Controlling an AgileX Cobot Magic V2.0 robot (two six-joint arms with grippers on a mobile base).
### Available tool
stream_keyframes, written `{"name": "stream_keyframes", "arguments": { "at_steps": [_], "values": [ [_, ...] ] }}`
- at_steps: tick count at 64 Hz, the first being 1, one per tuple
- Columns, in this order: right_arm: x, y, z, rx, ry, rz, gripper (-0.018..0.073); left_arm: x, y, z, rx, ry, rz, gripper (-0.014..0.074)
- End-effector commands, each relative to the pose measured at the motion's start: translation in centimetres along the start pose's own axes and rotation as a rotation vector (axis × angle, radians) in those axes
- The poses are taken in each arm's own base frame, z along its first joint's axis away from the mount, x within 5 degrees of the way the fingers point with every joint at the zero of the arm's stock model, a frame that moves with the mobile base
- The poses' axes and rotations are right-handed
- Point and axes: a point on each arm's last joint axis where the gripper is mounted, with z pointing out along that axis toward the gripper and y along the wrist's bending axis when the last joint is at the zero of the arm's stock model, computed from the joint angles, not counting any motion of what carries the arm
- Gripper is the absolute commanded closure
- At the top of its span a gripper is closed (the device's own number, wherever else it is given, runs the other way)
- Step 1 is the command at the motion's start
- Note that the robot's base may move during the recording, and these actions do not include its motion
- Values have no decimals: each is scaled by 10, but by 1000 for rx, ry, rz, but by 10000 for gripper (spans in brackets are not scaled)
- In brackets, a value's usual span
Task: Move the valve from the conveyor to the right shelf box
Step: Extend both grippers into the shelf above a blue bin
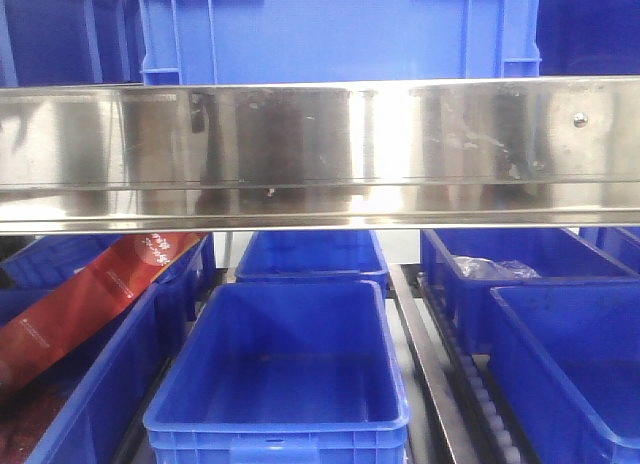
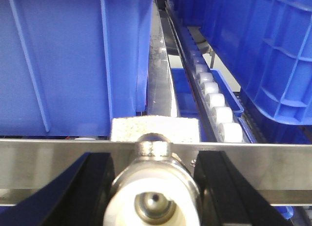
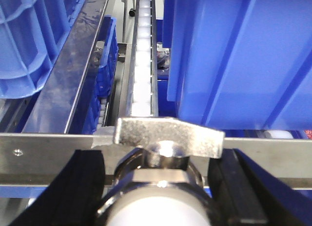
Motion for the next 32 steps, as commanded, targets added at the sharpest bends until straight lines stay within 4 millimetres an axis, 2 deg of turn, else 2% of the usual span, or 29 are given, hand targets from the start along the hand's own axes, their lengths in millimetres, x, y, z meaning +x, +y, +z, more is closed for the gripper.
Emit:
{"name": "stream_keyframes", "arguments": {
  "at_steps": [1, 32],
  "values": [
    [-10, -2, -4, 19, -95, -8, 721, -9, 0, -2, 0, -84, -7, 708],
    [-12, -1, -5, 8, -121, 16, 721, -14, 0, -3, -1, -114, -7, 708]
  ]
}}
